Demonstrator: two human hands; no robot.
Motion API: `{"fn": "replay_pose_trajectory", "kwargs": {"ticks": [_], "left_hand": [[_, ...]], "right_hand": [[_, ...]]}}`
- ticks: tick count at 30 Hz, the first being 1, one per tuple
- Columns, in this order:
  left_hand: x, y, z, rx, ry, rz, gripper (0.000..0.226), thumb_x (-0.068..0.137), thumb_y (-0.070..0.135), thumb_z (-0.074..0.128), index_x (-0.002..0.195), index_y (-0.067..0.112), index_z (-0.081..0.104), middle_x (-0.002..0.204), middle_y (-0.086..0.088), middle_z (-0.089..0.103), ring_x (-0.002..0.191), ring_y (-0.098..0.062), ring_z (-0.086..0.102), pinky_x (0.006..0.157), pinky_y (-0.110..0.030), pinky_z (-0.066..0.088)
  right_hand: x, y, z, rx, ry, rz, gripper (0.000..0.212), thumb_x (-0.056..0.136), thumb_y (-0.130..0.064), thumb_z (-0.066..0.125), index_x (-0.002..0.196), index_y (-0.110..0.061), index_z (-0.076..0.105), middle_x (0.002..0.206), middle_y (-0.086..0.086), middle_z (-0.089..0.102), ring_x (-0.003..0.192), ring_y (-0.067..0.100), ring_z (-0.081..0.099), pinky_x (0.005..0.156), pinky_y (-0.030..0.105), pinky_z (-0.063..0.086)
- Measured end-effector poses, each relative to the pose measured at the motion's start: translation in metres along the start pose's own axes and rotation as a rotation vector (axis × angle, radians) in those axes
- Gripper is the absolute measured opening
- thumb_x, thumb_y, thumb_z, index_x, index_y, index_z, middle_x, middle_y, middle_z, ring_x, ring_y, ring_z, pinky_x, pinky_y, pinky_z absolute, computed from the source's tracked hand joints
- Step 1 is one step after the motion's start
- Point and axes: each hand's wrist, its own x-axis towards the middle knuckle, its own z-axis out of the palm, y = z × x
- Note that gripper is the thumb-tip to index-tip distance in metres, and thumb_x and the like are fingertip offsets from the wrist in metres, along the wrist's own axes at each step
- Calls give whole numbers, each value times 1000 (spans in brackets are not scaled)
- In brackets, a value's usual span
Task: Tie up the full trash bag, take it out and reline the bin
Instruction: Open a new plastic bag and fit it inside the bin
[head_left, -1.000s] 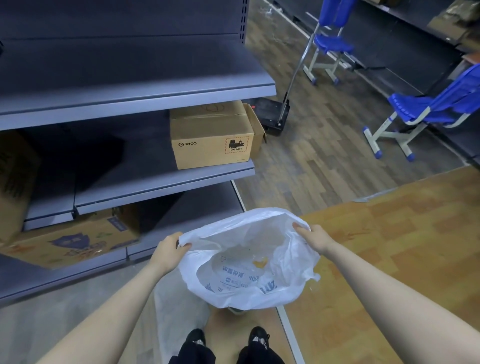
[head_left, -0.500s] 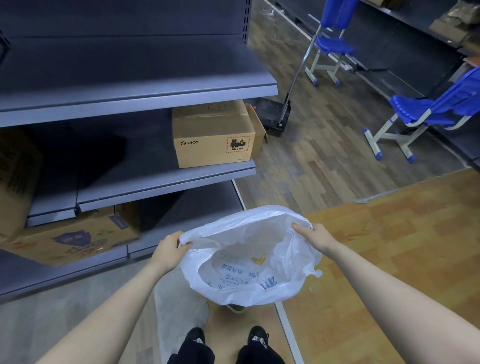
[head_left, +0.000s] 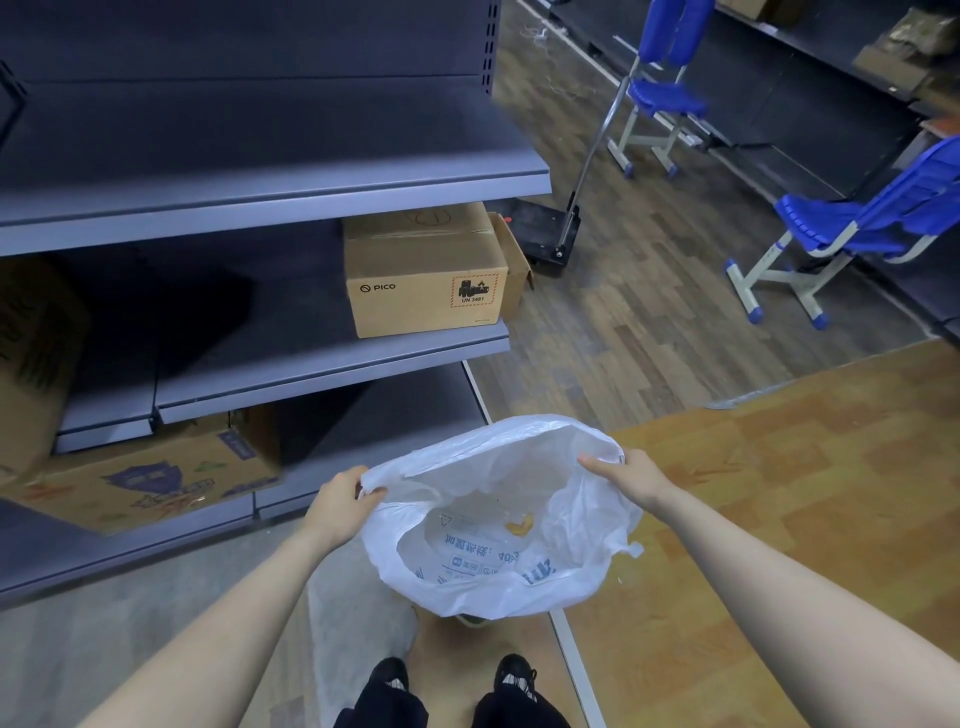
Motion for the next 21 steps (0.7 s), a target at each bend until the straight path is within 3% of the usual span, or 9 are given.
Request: {"fn": "replay_pose_trajectory", "kwargs": {"ticks": [4,8,12,15,17,21], "left_hand": [[-2,3,4,-13,-4,-17,21,92,22,51,95,1,58,90,-12,61,78,-25,53,61,-30,43],[-7,5,11,-46,-28,-21,20,91,20,52,96,2,59,87,-11,60,76,-24,51,57,-29,40],[-12,3,21,-75,-48,-31,22,91,20,53,97,0,59,88,-14,63,73,-23,50,56,-30,39],[-18,5,29,-130,-63,-28,10,92,16,53,90,6,57,78,-2,57,73,-20,50,55,-27,39],[-21,4,33,-162,-66,-32,3,92,15,52,92,15,55,81,1,57,77,-20,52,56,-26,40],[-22,-5,50,-274,-79,-74,8,94,16,51,100,18,57,84,1,59,79,-19,54,57,-26,42]], "right_hand": [[-7,-8,5,-26,-22,-32,31,76,-38,74,94,-14,66,95,5,71,92,24,66,87,39,52],[-8,-10,14,-55,-21,-50,32,78,-31,73,99,-9,66,99,9,71,94,27,66,92,46,51],[-7,-8,21,-112,6,-115,16,86,-18,64,97,-8,59,102,11,66,100,30,62,88,41,48],[-4,-3,26,-185,36,-122,24,86,-13,57,104,2,59,106,19,66,102,34,61,89,45,47],[-1,0,30,-208,36,-119,26,87,-12,53,105,6,58,105,21,66,99,34,61,82,41,48],[1,7,45,-212,46,-105,20,90,-11,46,96,2,60,93,17,67,85,27,60,72,34,44]]}}
